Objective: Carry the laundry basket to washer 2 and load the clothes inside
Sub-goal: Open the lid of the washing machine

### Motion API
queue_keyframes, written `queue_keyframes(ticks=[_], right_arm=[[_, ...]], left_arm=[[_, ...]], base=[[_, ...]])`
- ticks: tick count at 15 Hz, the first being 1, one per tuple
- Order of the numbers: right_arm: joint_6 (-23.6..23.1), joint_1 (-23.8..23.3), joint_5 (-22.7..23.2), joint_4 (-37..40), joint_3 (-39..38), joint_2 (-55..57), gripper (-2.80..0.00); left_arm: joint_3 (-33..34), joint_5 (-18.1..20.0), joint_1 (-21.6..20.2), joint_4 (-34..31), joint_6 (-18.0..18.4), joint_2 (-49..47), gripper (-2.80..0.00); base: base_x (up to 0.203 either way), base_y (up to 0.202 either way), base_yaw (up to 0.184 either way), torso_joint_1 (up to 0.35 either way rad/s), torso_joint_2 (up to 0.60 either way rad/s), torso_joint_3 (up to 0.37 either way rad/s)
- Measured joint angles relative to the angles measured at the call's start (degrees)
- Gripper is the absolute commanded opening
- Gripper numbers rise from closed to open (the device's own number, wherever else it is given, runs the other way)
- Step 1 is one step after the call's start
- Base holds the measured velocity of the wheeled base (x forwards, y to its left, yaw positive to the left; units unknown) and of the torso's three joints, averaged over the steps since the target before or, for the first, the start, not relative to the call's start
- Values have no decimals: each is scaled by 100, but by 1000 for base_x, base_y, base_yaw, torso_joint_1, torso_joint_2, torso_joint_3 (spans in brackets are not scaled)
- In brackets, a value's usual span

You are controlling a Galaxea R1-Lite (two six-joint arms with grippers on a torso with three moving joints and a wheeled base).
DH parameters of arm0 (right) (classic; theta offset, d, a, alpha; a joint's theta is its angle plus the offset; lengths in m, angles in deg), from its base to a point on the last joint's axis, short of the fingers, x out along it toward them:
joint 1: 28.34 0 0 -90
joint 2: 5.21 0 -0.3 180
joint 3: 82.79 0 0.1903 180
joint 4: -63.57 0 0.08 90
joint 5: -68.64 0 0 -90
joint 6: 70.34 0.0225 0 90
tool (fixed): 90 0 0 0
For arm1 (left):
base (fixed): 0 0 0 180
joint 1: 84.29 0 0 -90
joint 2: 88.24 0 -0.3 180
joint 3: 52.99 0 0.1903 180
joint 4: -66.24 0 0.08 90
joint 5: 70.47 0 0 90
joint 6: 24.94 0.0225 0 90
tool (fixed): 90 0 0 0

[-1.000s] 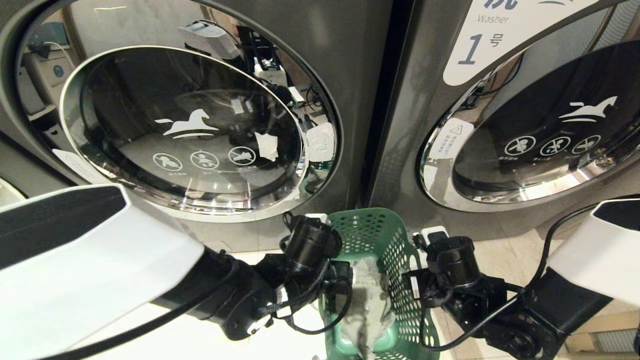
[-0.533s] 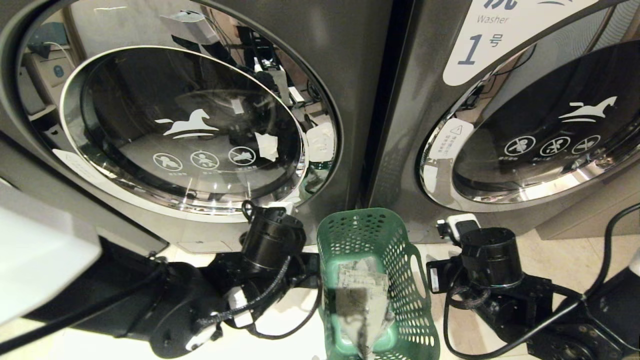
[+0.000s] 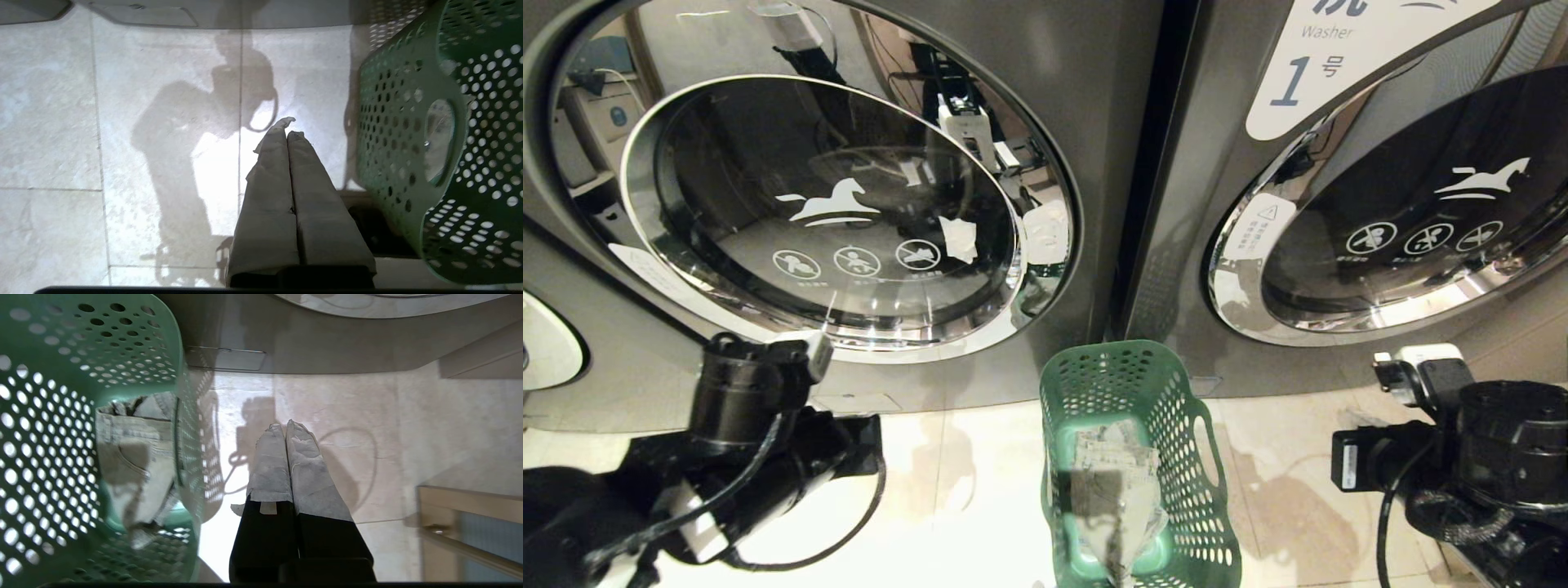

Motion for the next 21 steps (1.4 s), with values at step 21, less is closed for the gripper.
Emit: queue_keyframes(ticks=[21], right_arm=[[-1329,-2048,2839,6442,-1029,-6532,-280]], left_arm=[[2333,2079,-2141,-4531,1590,6937,-280]], base=[[0,0,0,0,0,0]])
